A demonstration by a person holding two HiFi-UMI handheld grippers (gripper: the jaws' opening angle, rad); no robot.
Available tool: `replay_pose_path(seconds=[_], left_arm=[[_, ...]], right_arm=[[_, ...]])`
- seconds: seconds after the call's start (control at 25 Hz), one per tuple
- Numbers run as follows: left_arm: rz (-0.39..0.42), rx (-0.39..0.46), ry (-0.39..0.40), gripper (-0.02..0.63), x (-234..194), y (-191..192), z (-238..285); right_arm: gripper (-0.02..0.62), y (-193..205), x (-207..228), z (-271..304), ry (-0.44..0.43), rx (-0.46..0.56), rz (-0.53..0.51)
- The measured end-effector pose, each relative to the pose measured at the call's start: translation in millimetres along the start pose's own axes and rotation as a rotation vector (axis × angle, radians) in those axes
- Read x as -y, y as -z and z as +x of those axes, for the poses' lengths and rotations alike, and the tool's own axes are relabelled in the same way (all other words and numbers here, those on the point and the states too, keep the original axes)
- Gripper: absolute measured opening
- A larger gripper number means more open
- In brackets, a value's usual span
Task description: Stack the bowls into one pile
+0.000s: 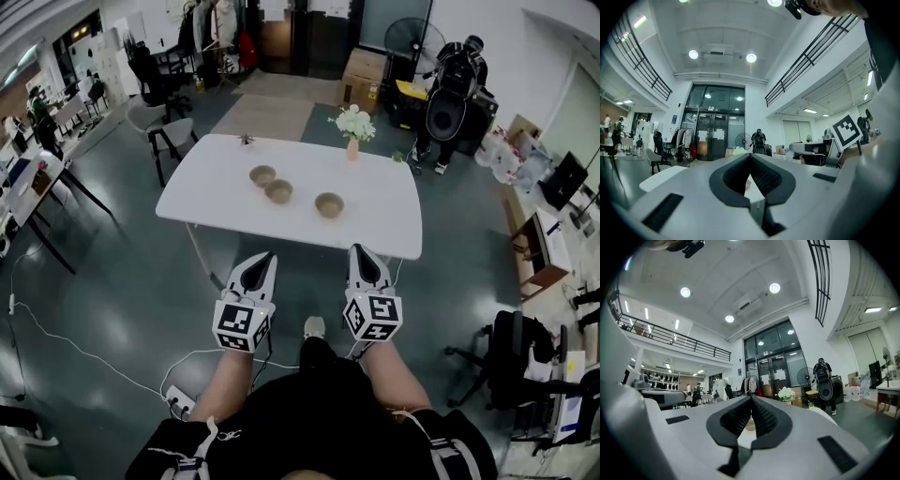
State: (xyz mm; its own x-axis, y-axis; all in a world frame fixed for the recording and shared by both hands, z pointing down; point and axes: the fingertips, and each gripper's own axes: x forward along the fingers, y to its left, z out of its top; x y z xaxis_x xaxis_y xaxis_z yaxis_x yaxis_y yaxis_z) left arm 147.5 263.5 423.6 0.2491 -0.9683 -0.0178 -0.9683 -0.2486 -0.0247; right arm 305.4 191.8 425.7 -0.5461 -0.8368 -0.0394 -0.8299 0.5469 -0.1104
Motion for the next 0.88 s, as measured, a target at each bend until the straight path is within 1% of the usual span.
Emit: replay_pose_path(seconds=[0.12, 0.28, 0.48, 0.72, 0.88], left_arm=[[0.008, 0.002, -0.006, 0.012, -23.0, 3.2, 41.0], [0.022, -0.010, -0.016, 0.012, -47.3, 2.8, 112.6], [0.038, -0.043, -0.012, 0.012, -76.6, -7.3, 212.1], [0.062, -0.063, -0.009, 0.012, -104.4, -12.5, 325.1], [0.056, -0.072, -0.010, 0.012, -115.2, -10.7, 379.9]], right_arm=[[0.017, 3.3, 19.6, 45.1, -0.001, 0.005, 0.041], [0.017, -2.9, 58.8, 112.4, -0.001, 0.012, 0.036], [0.017, -13.9, 112.8, 200.2, 0.008, 0.001, 0.056], [0.016, -5.6, 179.7, 295.0, 0.013, -0.030, 0.088], [0.016, 0.2, 211.0, 341.3, 0.000, -0.053, 0.086]])
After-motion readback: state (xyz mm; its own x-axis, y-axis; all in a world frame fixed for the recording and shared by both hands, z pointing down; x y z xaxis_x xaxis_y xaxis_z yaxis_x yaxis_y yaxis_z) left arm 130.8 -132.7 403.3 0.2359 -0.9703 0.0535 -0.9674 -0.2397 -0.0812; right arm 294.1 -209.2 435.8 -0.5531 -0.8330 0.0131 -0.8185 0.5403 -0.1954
